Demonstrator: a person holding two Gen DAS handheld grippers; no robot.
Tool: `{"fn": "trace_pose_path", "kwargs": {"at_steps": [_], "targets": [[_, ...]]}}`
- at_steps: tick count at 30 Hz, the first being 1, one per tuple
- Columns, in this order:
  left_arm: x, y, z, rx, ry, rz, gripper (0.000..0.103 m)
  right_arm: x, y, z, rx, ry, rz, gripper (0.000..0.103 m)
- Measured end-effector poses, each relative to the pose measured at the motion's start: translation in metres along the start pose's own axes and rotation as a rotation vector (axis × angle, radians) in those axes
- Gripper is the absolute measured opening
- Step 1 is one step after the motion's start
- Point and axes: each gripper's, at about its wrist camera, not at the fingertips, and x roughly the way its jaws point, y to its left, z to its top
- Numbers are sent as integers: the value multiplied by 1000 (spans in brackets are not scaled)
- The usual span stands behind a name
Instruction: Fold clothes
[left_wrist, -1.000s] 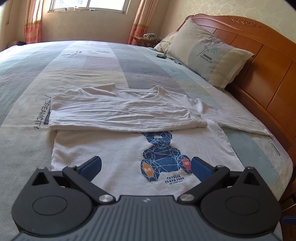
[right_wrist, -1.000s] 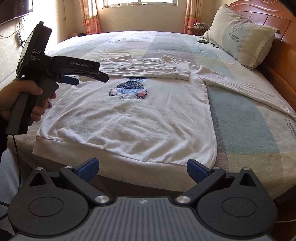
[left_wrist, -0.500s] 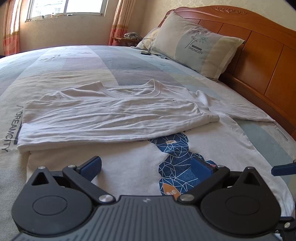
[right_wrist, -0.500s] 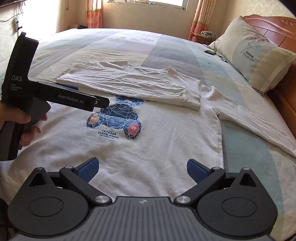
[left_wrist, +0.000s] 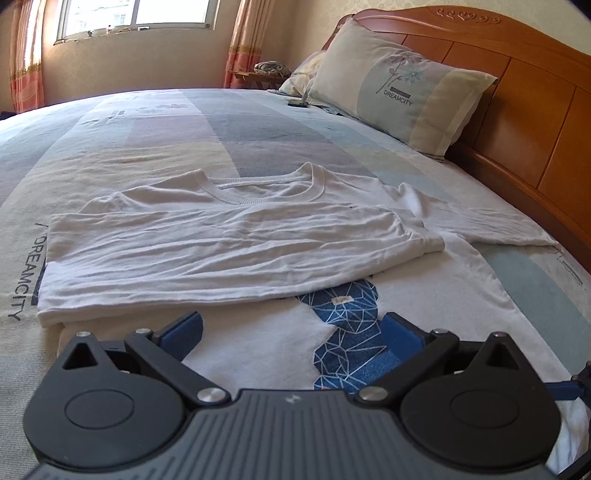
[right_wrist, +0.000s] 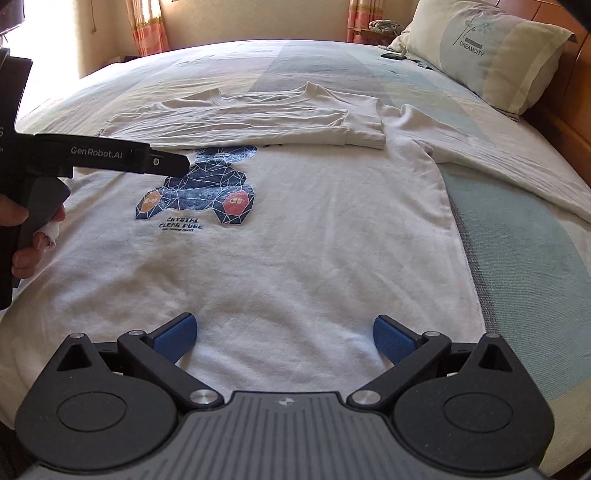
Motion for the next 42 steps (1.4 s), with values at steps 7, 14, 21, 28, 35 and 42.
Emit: {"fn": "trace_pose_path", "kwargs": {"at_steps": [7,14,21,28,35,42], "targets": [[7,-24,-12,101,72,-33,102,0,0,7,1,37,-6,103],[5,-28,-14,128,62,-44,102,-12,-11,14,20,11,-15,103],[13,-28,-18,138,80,-30,102,-31,-79,29,131,-131,-79,103],[15,-28,-19,149,83,-40,102,-29,-191,41,290,-277,-141,103],[16,-32,-21,169,84,-46,102,-3,-316,41,584,-347,-82,103],[18,-37,-22,192,83,-54,102,36,-386,37,764,-392,1,103]]}}
